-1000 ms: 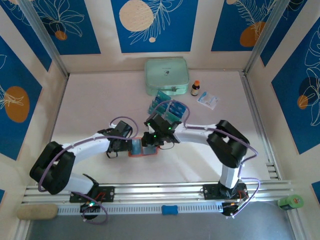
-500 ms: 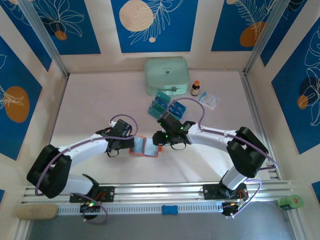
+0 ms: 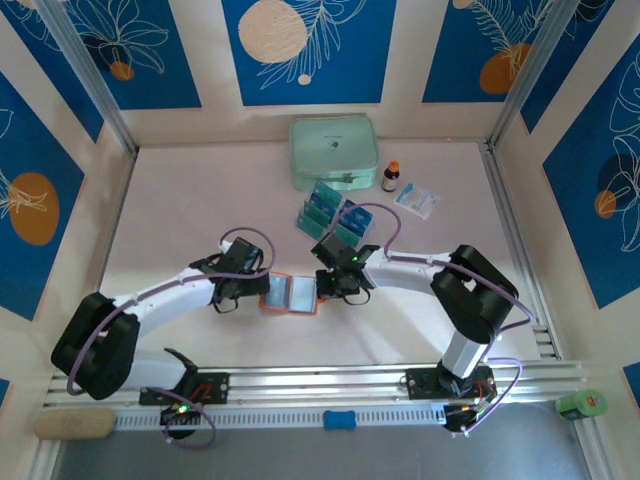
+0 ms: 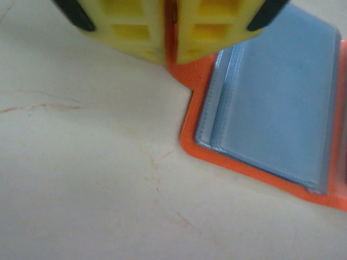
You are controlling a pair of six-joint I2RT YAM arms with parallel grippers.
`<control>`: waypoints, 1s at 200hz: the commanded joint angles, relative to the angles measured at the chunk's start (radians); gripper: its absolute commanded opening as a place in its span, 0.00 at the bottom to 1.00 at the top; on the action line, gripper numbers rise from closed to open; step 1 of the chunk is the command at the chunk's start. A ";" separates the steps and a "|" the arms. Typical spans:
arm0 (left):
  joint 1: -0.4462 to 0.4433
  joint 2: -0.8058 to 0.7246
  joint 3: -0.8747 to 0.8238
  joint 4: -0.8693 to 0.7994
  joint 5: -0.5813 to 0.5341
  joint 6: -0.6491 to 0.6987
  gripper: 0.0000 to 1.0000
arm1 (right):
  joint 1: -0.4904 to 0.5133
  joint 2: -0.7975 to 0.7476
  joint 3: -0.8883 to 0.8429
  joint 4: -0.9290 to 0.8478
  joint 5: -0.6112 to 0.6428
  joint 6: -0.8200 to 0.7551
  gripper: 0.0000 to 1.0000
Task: Put the credit cards into the card holder
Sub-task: Move the card holder to the center of the table.
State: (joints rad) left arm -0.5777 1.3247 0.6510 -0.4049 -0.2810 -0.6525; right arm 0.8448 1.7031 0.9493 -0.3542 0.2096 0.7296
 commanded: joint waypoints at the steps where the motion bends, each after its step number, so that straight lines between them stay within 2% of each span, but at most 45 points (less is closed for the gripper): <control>1: 0.011 -0.034 0.033 -0.026 0.018 0.009 1.00 | -0.031 -0.049 -0.035 -0.029 0.030 -0.013 0.01; 39: 0.010 -0.054 0.049 -0.033 0.030 0.016 1.00 | -0.088 -0.107 -0.075 -0.025 0.017 -0.047 0.01; 88: 0.010 -0.061 0.062 -0.031 0.060 0.019 1.00 | -0.113 -0.144 -0.097 -0.002 -0.005 -0.096 0.03; 108: 0.010 -0.071 0.071 -0.030 0.077 0.022 1.00 | -0.118 -0.151 -0.104 0.010 -0.022 -0.096 0.08; 155: 0.003 -0.106 0.116 -0.022 0.142 0.021 1.00 | -0.126 -0.168 -0.116 0.016 -0.044 -0.088 0.26; 200: -0.046 -0.090 0.190 -0.005 0.190 0.010 1.00 | -0.144 -0.252 -0.121 -0.003 -0.064 -0.061 0.28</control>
State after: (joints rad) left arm -0.5930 1.2320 0.7856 -0.4099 -0.1379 -0.6456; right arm 0.7139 1.5158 0.8398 -0.3462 0.1795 0.6472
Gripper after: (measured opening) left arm 0.998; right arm 0.276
